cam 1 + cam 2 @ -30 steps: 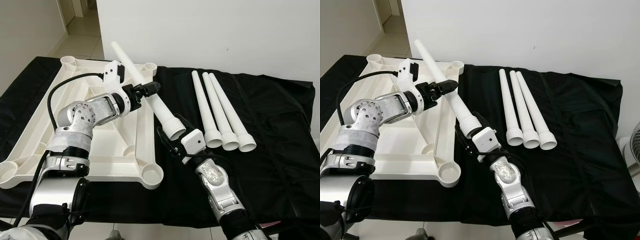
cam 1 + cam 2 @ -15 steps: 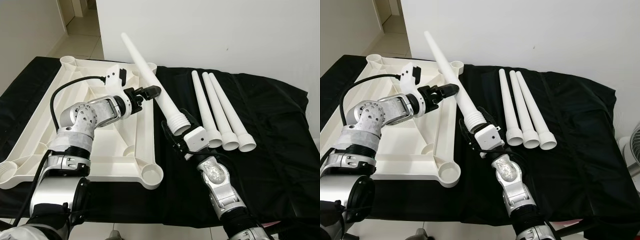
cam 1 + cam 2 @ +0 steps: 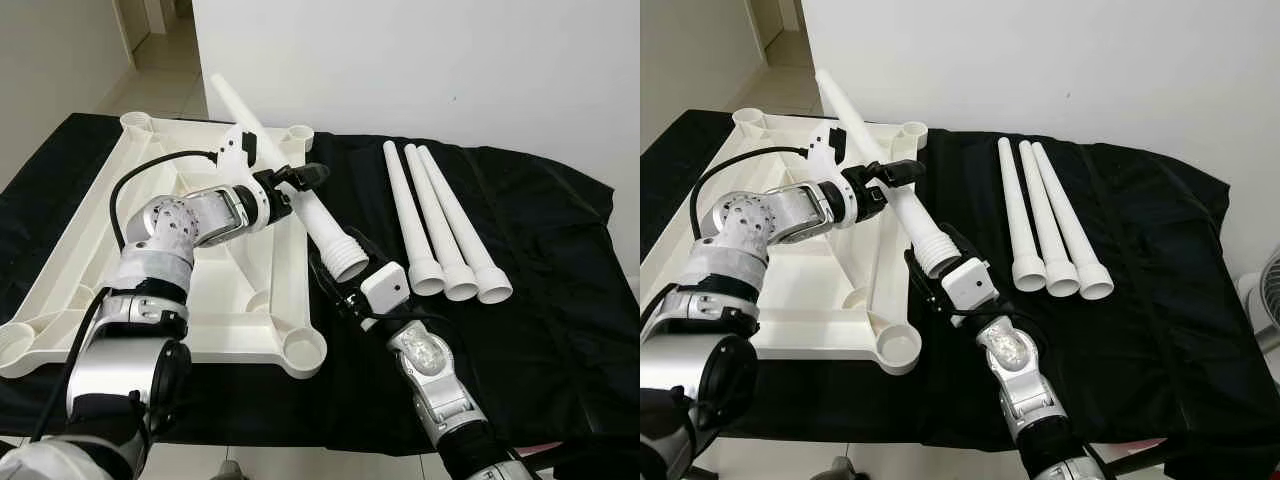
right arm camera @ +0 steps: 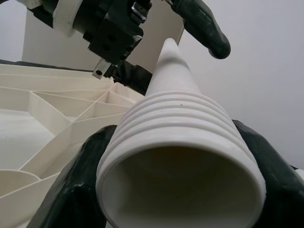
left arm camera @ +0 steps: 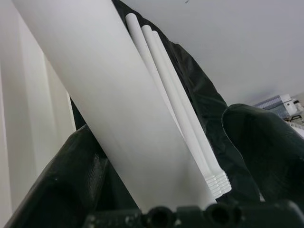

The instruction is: Building children table

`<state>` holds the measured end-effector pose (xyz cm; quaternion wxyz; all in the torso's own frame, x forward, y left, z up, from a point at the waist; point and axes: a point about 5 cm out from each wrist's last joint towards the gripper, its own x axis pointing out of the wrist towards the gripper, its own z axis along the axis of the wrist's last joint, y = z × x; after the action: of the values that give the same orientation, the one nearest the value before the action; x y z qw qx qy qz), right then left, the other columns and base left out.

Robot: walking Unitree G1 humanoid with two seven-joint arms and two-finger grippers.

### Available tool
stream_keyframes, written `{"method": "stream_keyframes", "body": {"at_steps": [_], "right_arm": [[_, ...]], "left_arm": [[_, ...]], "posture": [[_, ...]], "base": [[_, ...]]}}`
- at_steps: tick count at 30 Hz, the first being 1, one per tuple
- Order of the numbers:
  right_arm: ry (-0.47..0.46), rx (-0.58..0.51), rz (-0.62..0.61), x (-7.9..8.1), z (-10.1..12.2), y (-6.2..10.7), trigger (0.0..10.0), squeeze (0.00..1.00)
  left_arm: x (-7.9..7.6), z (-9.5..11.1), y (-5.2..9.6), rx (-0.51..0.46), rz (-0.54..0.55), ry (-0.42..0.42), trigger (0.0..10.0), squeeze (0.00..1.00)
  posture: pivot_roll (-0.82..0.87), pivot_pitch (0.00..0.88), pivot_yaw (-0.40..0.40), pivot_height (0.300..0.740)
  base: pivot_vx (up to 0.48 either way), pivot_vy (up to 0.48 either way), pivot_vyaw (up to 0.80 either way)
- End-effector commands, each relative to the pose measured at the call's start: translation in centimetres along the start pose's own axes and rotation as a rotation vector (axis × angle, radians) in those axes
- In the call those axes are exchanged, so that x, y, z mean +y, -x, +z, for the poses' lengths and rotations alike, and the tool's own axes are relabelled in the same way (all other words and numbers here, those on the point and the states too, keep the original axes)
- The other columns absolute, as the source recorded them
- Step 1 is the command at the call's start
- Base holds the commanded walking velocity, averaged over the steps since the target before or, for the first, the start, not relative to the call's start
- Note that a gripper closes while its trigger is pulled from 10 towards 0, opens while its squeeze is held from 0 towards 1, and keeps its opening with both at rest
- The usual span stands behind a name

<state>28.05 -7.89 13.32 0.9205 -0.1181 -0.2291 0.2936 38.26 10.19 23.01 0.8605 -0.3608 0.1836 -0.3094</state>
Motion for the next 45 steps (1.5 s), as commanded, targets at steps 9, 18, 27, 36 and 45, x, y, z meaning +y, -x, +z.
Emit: {"method": "stream_keyframes", "body": {"at_steps": [9, 18, 27, 36, 45], "right_arm": [[0.042, -0.006, 0.092, 0.5, 0.0, 0.6, 10.0, 0.0], [0.067, -0.007, 0.097, 0.5, 0.0, 0.6, 10.0, 0.0], [0.063, -0.01, 0.037, -0.1, -0.1, 0.4, 10.0, 0.0], [-0.017, -0.013, -0.01, -0.3, 0.0, 0.2, 10.0, 1.0], [-0.114, -0.017, -0.05, -0.4, 0.3, 0.2, 10.0, 1.0]], "left_arm": [[-0.9, 4.1, -0.2, -0.15, -0.138, 0.053, 10.0, 0.0], [-0.7, 4.5, -0.2, -0.172, -0.125, 0.075, 0.0, 0.0], [-1.0, 5.3, -0.1, -0.201, -0.157, 0.119, 0.0, 0.0], [-1.1, 5.7, 0.0, -0.22, -0.164, 0.129, 0.0, 0.0], [-1.1, 6.4, 0.1, -0.262, -0.133, 0.163, 10.0, 0.0]], "posture": [[-0.02, 0.0, -0.016, 0.74], [-0.02, 0.0, -0.015, 0.74], [-0.01, 0.0, -0.02, 0.74], [0.0, 0.0, -0.021, 0.74], [0.0, 0.0, -0.03, 0.74]], "base": [[0.0, 0.0, 0.0], [0.0, 0.0, 0.0], [0.0, 0.0, 0.0], [0.0, 0.0, 0.0], [0.0, 0.0, 0.0]]}}
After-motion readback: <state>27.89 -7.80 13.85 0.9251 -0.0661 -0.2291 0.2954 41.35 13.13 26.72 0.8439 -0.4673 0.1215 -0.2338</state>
